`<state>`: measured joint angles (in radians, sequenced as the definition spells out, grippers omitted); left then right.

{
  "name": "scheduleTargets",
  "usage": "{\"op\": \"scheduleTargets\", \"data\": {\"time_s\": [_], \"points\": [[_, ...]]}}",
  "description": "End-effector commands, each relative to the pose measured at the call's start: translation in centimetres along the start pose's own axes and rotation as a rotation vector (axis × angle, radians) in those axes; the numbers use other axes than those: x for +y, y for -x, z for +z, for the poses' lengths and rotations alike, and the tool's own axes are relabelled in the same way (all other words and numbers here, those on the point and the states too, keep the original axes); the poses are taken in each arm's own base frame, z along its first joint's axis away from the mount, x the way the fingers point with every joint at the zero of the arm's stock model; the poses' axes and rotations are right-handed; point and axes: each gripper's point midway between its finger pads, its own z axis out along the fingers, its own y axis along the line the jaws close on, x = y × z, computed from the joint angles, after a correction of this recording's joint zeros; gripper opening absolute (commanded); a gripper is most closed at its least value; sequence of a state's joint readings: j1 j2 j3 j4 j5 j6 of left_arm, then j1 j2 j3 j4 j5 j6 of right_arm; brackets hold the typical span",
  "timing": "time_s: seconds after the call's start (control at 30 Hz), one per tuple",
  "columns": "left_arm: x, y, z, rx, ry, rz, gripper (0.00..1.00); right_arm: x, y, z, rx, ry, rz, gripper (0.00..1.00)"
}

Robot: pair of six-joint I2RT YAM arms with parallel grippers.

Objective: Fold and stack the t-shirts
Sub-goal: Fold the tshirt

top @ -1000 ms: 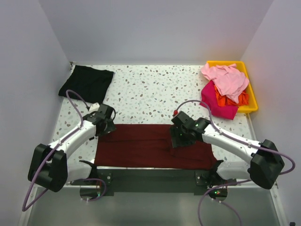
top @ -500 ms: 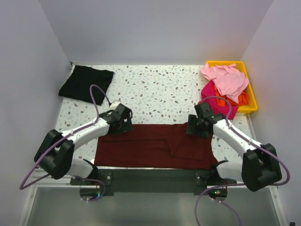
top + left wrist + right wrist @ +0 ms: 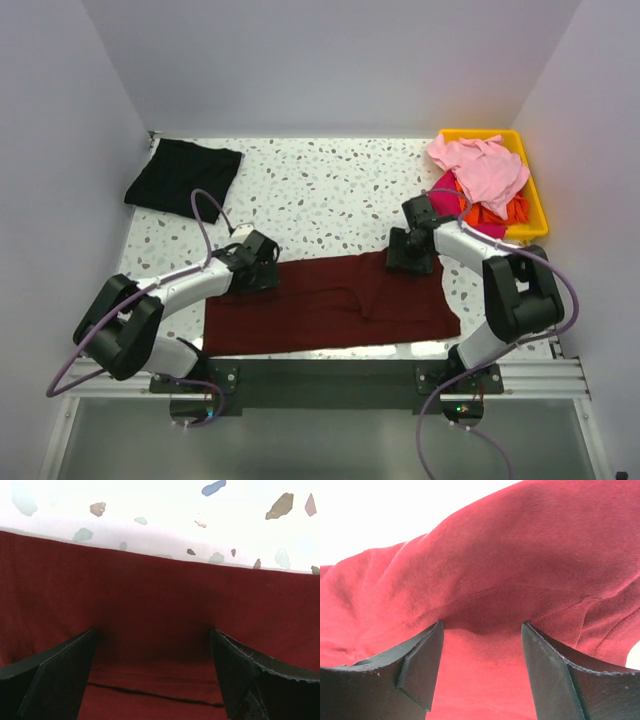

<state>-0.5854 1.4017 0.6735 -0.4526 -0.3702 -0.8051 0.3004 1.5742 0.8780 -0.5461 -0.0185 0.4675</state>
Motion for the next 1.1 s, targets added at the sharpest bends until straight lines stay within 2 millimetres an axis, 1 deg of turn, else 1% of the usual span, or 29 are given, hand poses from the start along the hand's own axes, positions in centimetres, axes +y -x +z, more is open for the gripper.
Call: {"op": "scheduleTargets", "data": {"time_s": [0.0,0.03,0.07,0.1,0.13,0.17,0.23,0.27,0.3,0.33,0.37,0.4,0.43,0.5,0.53,0.6,0.63,0.7,0.73,0.77,0.8,0.83,0.87,0.9,0.93,0.97,1.0,1.03,1.07], "points": [[1.9,-2.5,0.4,0.054,0.057,-0.033,1.00,1.5,2.7,2.9,-0.023,0.037,-0.030,0.68],[2.2,-2.8,0.3,0.056,0.060,-0.039,1.00,1.7,3.3,3.2,-0.025,0.037,-0.041,0.68],[2.5,-3.1,0.3,0.063,0.065,-0.042,1.00,2.3,4.6,3.9,-0.026,0.034,-0.046,0.68],[2.7,-3.5,0.2,0.071,0.070,-0.051,1.00,2.4,5.1,4.3,-0.021,0.027,-0.050,0.69],[2.8,-3.5,0.1,0.069,0.068,-0.059,1.00,3.5,7.4,4.0,-0.058,0.041,-0.059,0.69],[3.1,-3.8,-0.1,0.077,0.075,-0.059,1.00,3.5,7.5,5.3,-0.028,0.027,-0.062,0.70],[3.2,-3.9,-0.4,0.079,0.071,-0.076,1.00,4.1,8.9,6.0,-0.029,0.024,-0.062,0.71],[3.3,-4.1,-0.6,0.085,0.069,-0.084,1.00,4.9,10.8,6.5,-0.052,0.023,-0.065,0.71],[3.4,-4.3,-0.7,0.089,0.068,-0.087,1.00,5.2,11.4,6.8,-0.047,0.018,-0.064,0.71],[3.3,-4.2,-1.0,0.082,0.053,-0.096,1.00,6.4,13.8,6.3,-0.092,0.038,-0.063,0.72],[3.3,-4.3,-1.2,0.086,0.047,-0.100,1.00,6.8,14.7,6.3,-0.104,0.042,-0.063,0.72],[3.3,-4.5,-1.3,0.085,0.036,-0.104,1.00,6.8,14.8,7.4,-0.078,0.033,-0.061,0.73],[3.3,-4.6,-1.4,0.089,0.029,-0.104,1.00,8.0,16.9,6.6,-0.122,0.057,-0.065,0.73],[2.8,-4.7,-1.6,0.088,-0.013,-0.087,1.00,8.8,18.0,6.6,-0.121,0.077,-0.070,0.76],[2.3,-4.2,-1.9,0.071,-0.046,-0.084,1.00,9.7,19.6,5.5,-0.163,0.103,-0.083,0.79],[1.2,-3.1,-2.6,0.031,-0.104,-0.061,1.00,10.9,20.9,4.1,-0.205,0.146,-0.096,0.83],[0.9,-2.6,-2.9,0.016,-0.119,-0.056,1.00,11.5,21.8,2.3,-0.245,0.172,-0.102,0.87],[0.2,-1.1,-3.5,-0.025,-0.143,-0.035,1.00,12.2,22.6,0.3,-0.293,0.203,-0.120,0.89],[-0.1,-0.6,-3.7,-0.036,-0.147,-0.028,1.00,12.4,22.7,-1.6,-0.324,0.218,-0.127,0.90],[-0.5,0.1,-4.1,-0.053,-0.159,-0.018,1.00,12.5,22.8,-2.8,-0.348,0.226,-0.135,0.91],[-0.7,0.5,-4.2,-0.061,-0.166,-0.013,1.00,12.4,22.7,-3.7,-0.361,0.230,-0.142,0.91],[-1.1,0.8,-4.3,-0.069,-0.174,-0.007,1.00,11.8,21.9,-3.8,-0.351,0.221,-0.147,0.91],[-1.3,1.0,-4.3,-0.073,-0.183,0.006,1.00,11.9,21.8,-5.8,-0.383,0.235,-0.151,0.91],[-1.6,1.2,-4.2,-0.079,-0.188,0.010,1.00,11.6,21.3,-6.2,-0.380,0.232,-0.154,0.91],[-1.7,1.2,-4.2,-0.080,-0.191,0.019,1.00,11.0,20.0,-5.9,-0.354,0.226,-0.158,0.91],[-1.9,1.4,-4.1,-0.086,-0.200,0.031,1.00,10.9,19.5,-7.0,-0.365,0.234,-0.160,0.91],[-2.0,1.3,-3.8,-0.082,-0.199,0.037,1.00,10.5,18.7,-7.0,-0.351,0.230,-0.161,0.91],[-2.3,1.3,-3.8,-0.084,-0.208,0.044,1.00,9.8,17.2,-6.1,-0.315,0.216,-0.159,0.91],[-2.4,1.2,-3.6,-0.081,-0.214,0.058,1.00,9.6,16.6,-6.6,-0.315,0.222,-0.162,0.91]]}}
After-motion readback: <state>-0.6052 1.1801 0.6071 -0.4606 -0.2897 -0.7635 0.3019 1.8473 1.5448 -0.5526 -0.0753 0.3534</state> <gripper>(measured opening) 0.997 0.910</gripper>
